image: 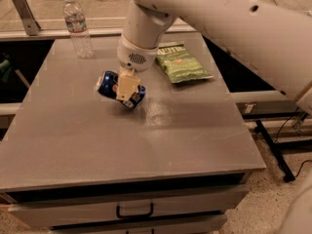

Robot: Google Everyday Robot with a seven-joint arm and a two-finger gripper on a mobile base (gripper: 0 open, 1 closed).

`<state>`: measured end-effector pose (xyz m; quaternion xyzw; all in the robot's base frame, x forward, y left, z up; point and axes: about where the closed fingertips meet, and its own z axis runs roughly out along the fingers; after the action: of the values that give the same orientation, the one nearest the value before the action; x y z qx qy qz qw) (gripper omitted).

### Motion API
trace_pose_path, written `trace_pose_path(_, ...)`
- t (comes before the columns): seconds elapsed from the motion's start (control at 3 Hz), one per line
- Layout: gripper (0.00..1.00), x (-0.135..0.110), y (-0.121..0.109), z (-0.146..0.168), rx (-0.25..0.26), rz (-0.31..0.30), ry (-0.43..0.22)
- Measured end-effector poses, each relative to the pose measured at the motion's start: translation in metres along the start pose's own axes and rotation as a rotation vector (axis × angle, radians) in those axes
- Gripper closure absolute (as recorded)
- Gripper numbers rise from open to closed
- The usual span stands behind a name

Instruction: Knock pepsi can over

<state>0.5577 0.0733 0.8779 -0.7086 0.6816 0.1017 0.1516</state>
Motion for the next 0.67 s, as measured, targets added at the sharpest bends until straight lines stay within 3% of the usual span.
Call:
trace_pose_path(0.33, 0.59, -0.011, 0.010, 0.009, -0.049, -0.069, 0.052)
trace_pose_path(0.67, 0.36, -0.025, 0.016, 0.014, -0.070, -0.116, 0.041)
